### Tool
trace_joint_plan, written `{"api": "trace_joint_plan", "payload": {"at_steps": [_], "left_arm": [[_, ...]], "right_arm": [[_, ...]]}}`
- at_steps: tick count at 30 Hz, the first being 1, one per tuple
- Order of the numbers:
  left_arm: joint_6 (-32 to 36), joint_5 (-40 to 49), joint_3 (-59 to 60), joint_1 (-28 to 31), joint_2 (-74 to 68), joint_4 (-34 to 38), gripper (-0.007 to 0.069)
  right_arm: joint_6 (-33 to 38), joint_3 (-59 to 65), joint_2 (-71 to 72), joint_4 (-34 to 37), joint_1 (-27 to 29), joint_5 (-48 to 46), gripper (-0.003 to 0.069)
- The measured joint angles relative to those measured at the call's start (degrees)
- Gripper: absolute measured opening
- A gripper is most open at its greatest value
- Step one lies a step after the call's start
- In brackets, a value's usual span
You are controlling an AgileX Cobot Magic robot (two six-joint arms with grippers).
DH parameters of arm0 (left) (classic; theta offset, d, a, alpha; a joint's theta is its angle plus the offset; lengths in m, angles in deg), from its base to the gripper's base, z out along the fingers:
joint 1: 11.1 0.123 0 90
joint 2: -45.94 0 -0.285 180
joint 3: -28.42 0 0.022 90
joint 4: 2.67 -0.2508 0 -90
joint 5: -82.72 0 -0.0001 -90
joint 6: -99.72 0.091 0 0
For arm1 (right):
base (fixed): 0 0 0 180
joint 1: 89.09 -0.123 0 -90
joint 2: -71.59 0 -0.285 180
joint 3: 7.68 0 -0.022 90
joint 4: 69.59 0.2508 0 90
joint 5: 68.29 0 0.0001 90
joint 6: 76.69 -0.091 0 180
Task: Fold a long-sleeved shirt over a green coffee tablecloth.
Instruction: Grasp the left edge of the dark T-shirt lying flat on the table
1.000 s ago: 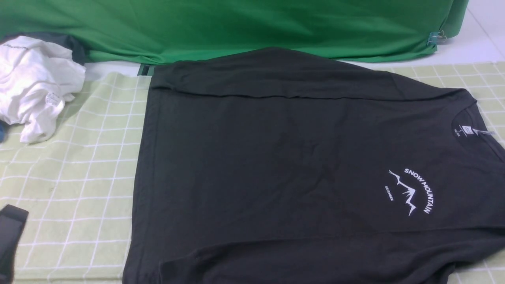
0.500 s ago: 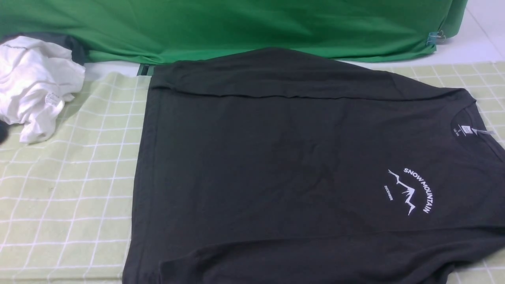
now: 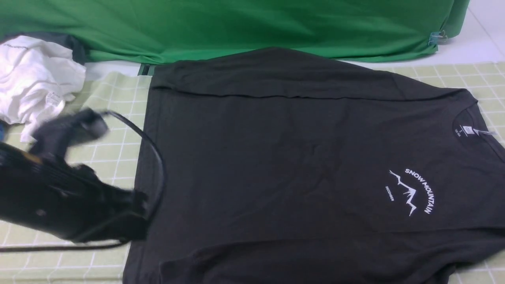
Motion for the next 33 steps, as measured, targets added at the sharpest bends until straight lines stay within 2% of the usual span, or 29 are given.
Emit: {"api": "trace_joint_plan", "payload": {"at_steps": [5, 7, 12, 13, 17, 21, 25, 28, 30, 33], "left_arm": [[-6.95, -6.15, 3.32, -6.63, -5.03, -6.8, 0.0067], [-10.09, -8.65, 3.74, -9.13, -9.09, -9.75, 0.0118], [-10.72, -9.67, 2.73, -9.66, -14.45, -11.22, 0.0262], [-10.72, -9.67, 2.73, -9.66, -14.59, -11.33, 0.0268], [-9.78, -9.48, 0.84, -9.66, -16.93, -11.02, 0.0402], [-8.14, -9.06, 0.84, -9.66, -18.91, -9.51, 0.0449], [-7.7, -9.04, 0.8, -9.66, -21.22, -8.94, 0.046], [-7.51, -9.04, 0.8, -9.66, -22.8, -7.72, 0.044], [-7.06, -9.04, 0.8, -9.66, -23.16, -6.89, 0.0405], [-5.68, -8.43, 0.73, -9.66, -23.29, -6.12, 0.0302]], "right_arm": [[0.01, -0.1, -1.61, 0.06, 0.0, 1.48, 0.0069], [0.06, -0.29, -1.73, 0.06, 0.0, 2.48, 0.0074], [0.06, -0.28, -1.73, 0.06, 0.0, 2.74, 0.0083], [0.06, -0.28, -1.73, 0.06, 0.0, 2.73, 0.0083], [0.18, -0.28, -1.73, 0.29, 0.0, 3.6, 0.0093], [0.23, -0.28, -1.73, 0.48, 0.0, 3.78, 0.0101], [0.23, -0.28, -1.73, 0.88, 0.0, 3.78, 0.0108], [0.23, -0.28, -1.73, 0.96, 0.0, 3.78, 0.0112], [0.23, -0.28, -1.73, 1.08, 0.0, 3.78, 0.0114], [0.23, -0.28, -1.73, 1.08, 0.0, 3.78, 0.012]]}}
